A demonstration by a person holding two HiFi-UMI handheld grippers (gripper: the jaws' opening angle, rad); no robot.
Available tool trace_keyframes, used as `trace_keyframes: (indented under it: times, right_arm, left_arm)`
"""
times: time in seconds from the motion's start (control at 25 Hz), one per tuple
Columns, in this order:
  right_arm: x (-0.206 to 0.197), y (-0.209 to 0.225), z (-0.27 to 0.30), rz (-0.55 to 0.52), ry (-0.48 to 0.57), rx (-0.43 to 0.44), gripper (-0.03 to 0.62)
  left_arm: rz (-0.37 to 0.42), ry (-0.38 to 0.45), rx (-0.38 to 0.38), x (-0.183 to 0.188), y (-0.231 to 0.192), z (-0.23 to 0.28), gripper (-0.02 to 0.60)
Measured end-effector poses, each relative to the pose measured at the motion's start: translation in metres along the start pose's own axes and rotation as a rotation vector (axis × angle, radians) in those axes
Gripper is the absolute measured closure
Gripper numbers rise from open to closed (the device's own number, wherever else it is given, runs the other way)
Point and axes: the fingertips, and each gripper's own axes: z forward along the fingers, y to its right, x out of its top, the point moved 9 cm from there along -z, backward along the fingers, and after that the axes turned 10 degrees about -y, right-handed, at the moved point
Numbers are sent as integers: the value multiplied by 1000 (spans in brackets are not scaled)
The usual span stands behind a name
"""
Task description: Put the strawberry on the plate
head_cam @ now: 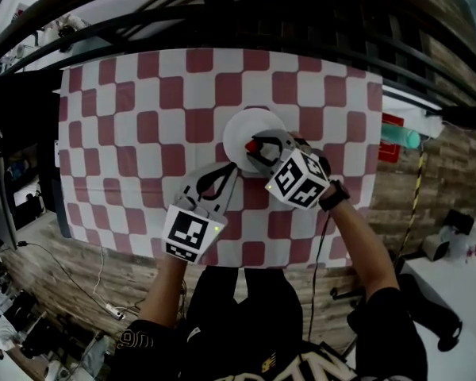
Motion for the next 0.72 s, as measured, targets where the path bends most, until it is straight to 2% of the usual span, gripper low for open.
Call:
trace_keyframes:
  times: [0.32, 0.72]
  right_arm:
    - [-4, 3, 8, 13, -67, -35, 441]
    - [5, -1, -20, -2, -61, -77, 430]
  left_arm:
    - [-9, -4, 10, -2, 5, -7, 573]
    - [-29, 16, 27, 12, 12, -34, 574]
